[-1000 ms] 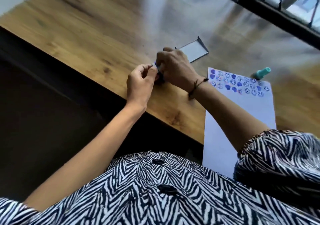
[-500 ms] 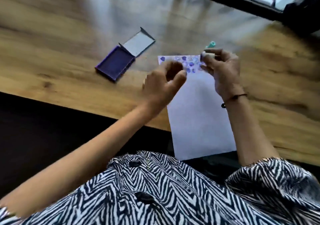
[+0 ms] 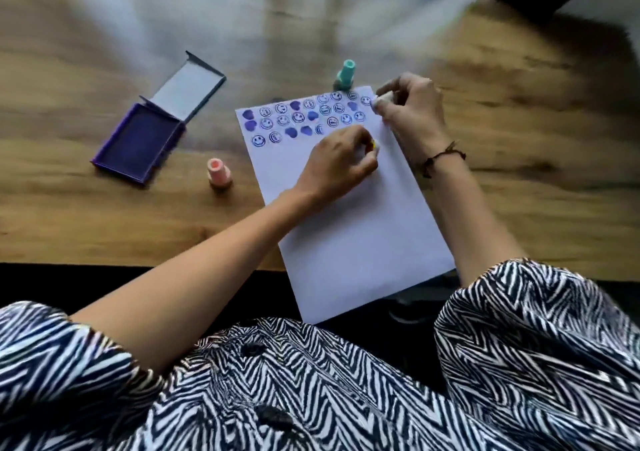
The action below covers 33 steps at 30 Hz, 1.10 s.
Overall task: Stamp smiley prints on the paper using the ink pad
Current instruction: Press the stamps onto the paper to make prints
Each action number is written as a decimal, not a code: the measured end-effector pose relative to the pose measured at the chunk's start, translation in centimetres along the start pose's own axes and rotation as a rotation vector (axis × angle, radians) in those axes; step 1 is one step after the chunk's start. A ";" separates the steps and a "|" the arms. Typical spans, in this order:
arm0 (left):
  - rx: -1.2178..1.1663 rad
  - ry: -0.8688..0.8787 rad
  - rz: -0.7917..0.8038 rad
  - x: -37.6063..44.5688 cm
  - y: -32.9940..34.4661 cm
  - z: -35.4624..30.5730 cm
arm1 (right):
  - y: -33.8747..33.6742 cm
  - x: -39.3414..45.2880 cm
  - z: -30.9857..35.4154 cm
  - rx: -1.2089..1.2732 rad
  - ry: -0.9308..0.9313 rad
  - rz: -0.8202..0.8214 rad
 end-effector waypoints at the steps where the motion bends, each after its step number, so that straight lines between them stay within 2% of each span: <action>1: 0.005 0.001 -0.003 0.0 0.0 0.0 | 0.0 0.2 0.4 -0.086 -0.047 0.009; 4: 0.013 0.011 0.003 0.1 0.2 0.0 | 0.1 0.6 1.3 -0.265 -0.129 0.037; 8: 0.015 0.009 0.003 0.1 0.2 0.1 | 0.5 0.9 1.5 -0.365 -0.162 0.078; 25: 0.000 0.011 -0.006 0.2 0.2 0.4 | 2.7 1.0 2.0 -0.626 -0.237 0.149; 33: 0.005 0.027 0.000 0.1 0.2 0.2 | 3.1 1.1 2.2 -0.643 -0.270 0.147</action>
Point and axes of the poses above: each hand's wrist, its own x-axis towards the middle knuckle, its own y-axis out of the palm, z = x × y, the point moved 10 cm from there along x, towards the middle knuckle, and after that the axes turned 8 degrees about -y, right-handed, at the moved point
